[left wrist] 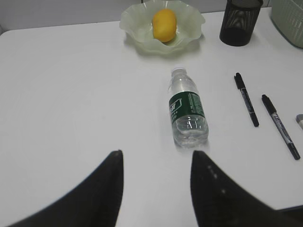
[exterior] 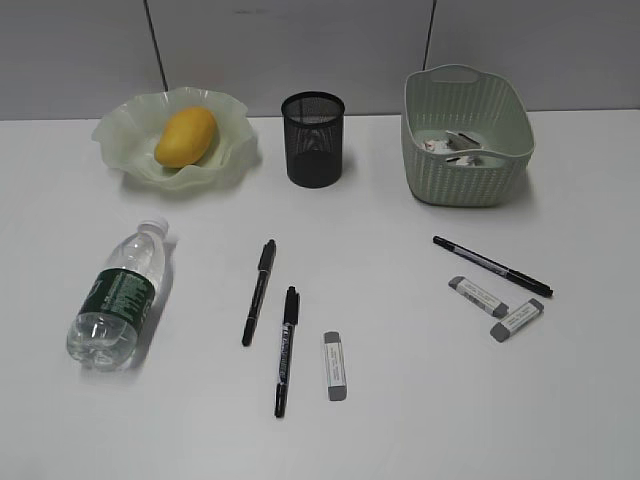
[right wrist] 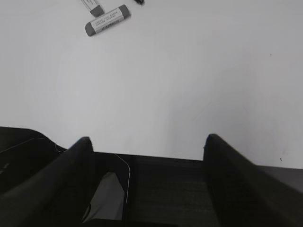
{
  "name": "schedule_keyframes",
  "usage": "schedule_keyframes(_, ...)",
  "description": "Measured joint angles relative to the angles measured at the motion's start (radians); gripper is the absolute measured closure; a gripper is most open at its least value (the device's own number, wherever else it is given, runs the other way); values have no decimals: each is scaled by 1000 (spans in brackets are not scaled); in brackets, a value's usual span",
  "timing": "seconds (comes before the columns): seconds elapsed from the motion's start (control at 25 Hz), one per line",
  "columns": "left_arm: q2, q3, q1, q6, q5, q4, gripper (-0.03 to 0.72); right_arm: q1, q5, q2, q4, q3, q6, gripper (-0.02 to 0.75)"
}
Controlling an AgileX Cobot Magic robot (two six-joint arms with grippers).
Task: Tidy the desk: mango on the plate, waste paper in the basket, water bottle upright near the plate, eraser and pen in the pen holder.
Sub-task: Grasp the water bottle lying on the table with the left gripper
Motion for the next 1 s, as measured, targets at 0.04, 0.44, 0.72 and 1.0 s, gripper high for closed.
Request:
schedule_keyframes(0.04, 0, 0, 0, 0, 0, 0, 333, 0, -10, -35, 0, 40, 0, 175)
schedule_keyframes(0.44, 0, 1, 0, 0, 0, 2, 337, 0, -73, -348, -5, 291, 7, 175)
schedule_keyframes(0.72, 3, 1, 0, 0, 0, 2, 337, 0, -76, -525, -6, 293, 10, 175)
schedule_keyframes(1.0, 119, 1, 0, 0, 0, 2, 337, 0, -76, -715, -7, 298, 12, 175)
